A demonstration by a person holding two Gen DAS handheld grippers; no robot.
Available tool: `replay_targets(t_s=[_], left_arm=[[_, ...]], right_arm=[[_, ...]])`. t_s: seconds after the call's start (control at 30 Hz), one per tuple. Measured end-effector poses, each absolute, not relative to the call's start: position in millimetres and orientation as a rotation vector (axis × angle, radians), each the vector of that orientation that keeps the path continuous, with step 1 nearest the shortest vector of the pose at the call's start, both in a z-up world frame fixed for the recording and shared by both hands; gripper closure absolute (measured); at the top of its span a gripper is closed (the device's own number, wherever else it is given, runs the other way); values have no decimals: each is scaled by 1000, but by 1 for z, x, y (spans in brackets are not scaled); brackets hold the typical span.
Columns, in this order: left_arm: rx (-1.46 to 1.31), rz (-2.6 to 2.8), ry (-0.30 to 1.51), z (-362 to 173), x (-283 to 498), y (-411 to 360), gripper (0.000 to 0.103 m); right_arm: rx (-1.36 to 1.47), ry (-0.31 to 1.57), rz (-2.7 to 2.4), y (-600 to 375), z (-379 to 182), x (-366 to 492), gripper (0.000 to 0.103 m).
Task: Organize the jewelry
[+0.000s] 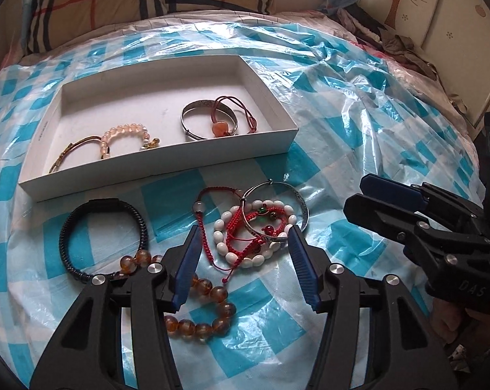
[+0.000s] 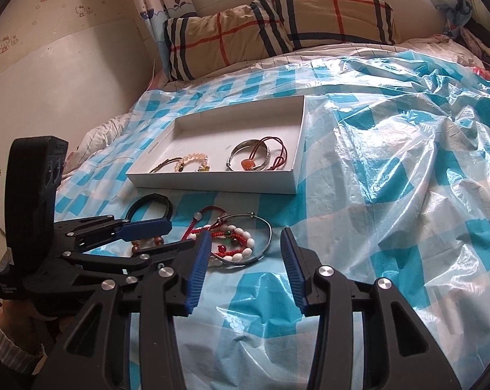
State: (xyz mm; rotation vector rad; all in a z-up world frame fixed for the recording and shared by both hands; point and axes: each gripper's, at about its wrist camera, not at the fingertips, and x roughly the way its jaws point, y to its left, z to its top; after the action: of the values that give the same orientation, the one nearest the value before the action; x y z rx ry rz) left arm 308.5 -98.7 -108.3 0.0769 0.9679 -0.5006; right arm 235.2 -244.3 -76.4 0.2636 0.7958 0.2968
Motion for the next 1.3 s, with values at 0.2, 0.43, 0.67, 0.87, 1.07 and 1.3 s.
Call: replay_targets(t_s=[0.2, 0.43, 0.67, 0.87, 1.07, 1.3], left_arm=[[59, -466, 988, -116, 316, -95, 82], [3, -420, 941, -106, 308, -66, 103], [-62, -415, 933, -103, 303, -48, 103], [51, -519, 967, -108, 300, -77, 96], [134, -521, 986, -118, 309, -103, 82], [62, -491, 939, -111, 310, -88, 102]], right_arm=[[264, 809, 310, -241, -80, 238, 59], [203, 849, 339, -224, -85, 246, 54], [159, 895, 346, -215, -94, 253, 42], [166, 889, 322, -220, -94, 253, 39], [187, 893, 313, -227, -95, 251, 39], [164, 913, 334, -219, -98, 254, 39]])
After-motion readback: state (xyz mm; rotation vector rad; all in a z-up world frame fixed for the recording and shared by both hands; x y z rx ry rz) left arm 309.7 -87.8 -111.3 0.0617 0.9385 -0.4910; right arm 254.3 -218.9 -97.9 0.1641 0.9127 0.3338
